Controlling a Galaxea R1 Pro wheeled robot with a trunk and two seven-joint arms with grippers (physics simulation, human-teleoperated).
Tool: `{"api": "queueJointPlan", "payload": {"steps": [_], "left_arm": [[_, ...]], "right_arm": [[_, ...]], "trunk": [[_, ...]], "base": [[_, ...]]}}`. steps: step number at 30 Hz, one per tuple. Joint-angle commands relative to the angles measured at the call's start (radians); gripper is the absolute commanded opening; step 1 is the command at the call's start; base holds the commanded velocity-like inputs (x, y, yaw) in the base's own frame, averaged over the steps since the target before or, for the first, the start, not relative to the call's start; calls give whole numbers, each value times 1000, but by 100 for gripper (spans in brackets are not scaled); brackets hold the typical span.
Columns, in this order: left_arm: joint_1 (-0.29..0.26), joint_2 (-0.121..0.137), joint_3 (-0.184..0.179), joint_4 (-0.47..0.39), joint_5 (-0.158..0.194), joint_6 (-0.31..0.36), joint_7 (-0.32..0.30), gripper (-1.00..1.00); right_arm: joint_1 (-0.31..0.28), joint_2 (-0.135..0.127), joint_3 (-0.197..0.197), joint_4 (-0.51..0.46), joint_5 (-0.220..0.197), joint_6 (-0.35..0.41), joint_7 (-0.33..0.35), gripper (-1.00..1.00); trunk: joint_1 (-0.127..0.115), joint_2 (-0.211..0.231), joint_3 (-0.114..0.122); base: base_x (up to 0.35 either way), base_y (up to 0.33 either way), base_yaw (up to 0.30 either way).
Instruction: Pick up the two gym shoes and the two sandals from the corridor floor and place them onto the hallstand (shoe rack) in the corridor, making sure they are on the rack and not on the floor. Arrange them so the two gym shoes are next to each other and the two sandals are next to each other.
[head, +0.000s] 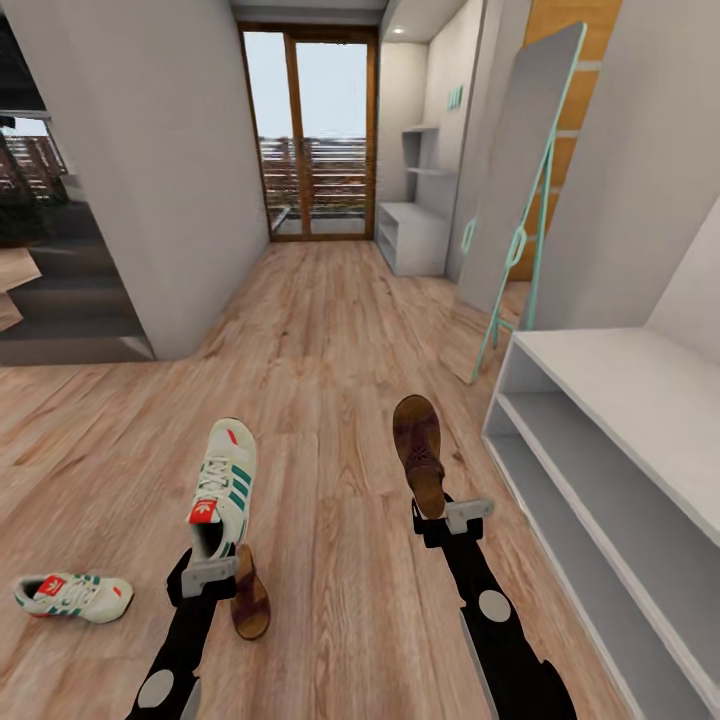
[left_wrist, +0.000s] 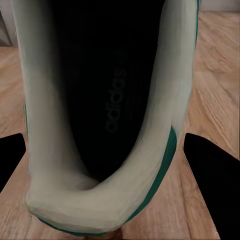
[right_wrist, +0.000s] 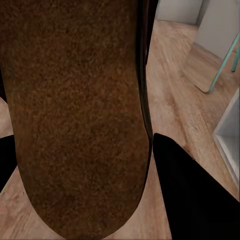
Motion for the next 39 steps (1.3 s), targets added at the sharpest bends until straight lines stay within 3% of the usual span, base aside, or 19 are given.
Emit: {"api": "queueJointPlan", "payload": {"steps": [1, 27, 39], "left_arm": [[0, -1, 2, 0, -5, -3, 2, -100], [0, 0, 2, 0, -5, -5, 3, -100], [0, -1, 2, 0, -3, -7, 2, -100]], "right_arm": [[0, 1, -2, 0, 5, -3, 2, -100], [0, 1, -2, 0, 5, -3, 2, -100], [0, 1, -2, 0, 5, -3, 2, -100]], "trunk": [[0, 0, -1], [0, 0, -1], [0, 0, -1]], "base": [[235, -199, 0], [190, -233, 0], [157, -40, 0]]}}
